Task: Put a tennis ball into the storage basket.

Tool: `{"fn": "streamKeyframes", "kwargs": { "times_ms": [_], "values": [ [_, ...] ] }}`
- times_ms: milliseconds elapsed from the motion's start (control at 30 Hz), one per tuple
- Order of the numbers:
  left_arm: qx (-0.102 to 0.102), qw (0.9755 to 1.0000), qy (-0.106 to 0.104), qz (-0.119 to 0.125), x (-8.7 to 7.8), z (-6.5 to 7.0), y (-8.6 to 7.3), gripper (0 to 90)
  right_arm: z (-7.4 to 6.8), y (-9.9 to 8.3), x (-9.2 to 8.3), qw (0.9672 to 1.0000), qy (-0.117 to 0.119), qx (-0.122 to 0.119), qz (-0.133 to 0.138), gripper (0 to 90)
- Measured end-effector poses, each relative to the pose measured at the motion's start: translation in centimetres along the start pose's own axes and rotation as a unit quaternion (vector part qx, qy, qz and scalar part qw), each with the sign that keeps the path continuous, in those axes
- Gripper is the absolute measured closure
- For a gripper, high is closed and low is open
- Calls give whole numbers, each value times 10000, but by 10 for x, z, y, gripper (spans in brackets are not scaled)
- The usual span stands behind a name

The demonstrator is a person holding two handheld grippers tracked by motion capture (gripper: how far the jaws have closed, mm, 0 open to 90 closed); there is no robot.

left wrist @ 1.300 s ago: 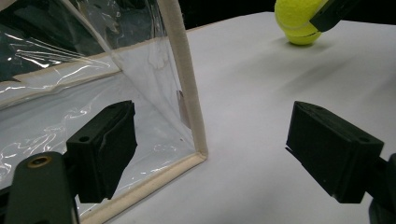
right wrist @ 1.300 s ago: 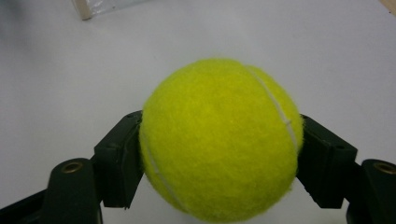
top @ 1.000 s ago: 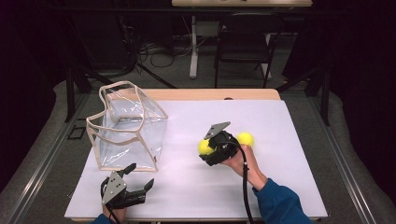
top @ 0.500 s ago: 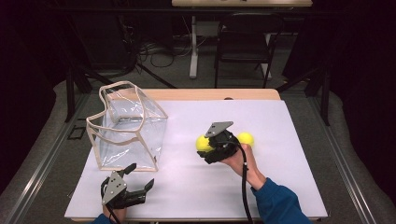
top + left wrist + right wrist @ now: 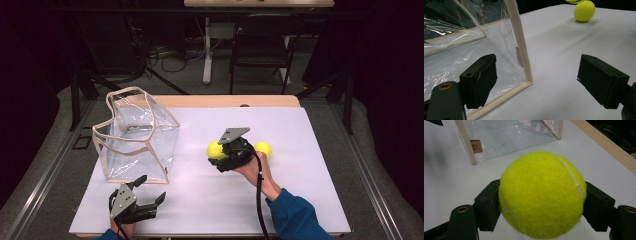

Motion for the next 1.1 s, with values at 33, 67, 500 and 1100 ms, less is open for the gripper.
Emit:
{"fn": "streamKeyframes", "kwargs": {
  "times_ms": [33,67,500,1100],
  "values": [
    [3,10000,0,-6,0,0,0,161,0,1,0,10000,3,8,11,256],
    [1,10000,-2,0,0,0,0,160,0,2,0,10000,-6,2,47,255],
    [23,10000,-14,-17,0,1,0,161,2,13,-2,9997,-38,-23,225,256],
    [30,10000,30,-45,1,1,0,161,4,24,-1,9994,-47,-64,347,256]
  ]
}}
Point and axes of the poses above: each handheld gripper's, and its own axes: x roughly forward along the jaws, y roughly out of its top, z roughly to its right, the point moved 2 cm from there along x, roughly forward along the jaws, and after that the axes turned 11 degrees about -x, right-handed, at the moved point
